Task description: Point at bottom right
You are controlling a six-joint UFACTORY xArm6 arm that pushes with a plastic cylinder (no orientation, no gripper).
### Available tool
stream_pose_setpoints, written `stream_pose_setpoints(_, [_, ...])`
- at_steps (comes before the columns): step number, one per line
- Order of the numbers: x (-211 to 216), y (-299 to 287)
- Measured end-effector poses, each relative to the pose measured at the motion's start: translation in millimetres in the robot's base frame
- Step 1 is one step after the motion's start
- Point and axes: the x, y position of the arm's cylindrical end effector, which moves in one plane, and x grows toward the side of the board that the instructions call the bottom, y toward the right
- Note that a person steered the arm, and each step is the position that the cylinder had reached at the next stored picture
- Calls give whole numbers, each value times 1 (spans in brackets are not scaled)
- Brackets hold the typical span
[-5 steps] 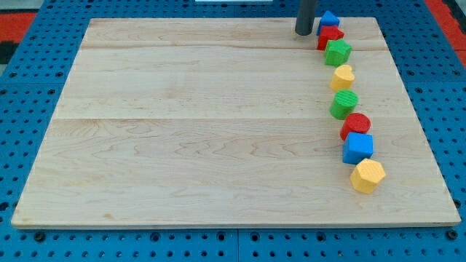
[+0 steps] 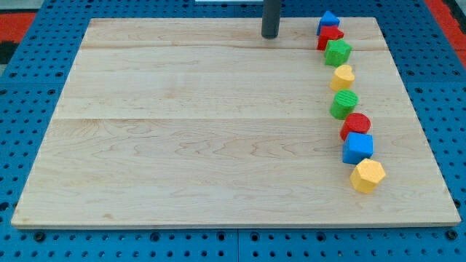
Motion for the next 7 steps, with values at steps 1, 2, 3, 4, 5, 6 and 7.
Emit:
stream_pose_setpoints(1, [64,1])
stream_pose_setpoints(2, [145,1])
stream_pose_setpoints(3, [246,-9])
stream_pose_setpoints(4, [344,-33])
stream_pose_setpoints(5, [348,-22])
stream_pose_setpoints(6, [348,57])
stream_pose_setpoints(7, [348,163])
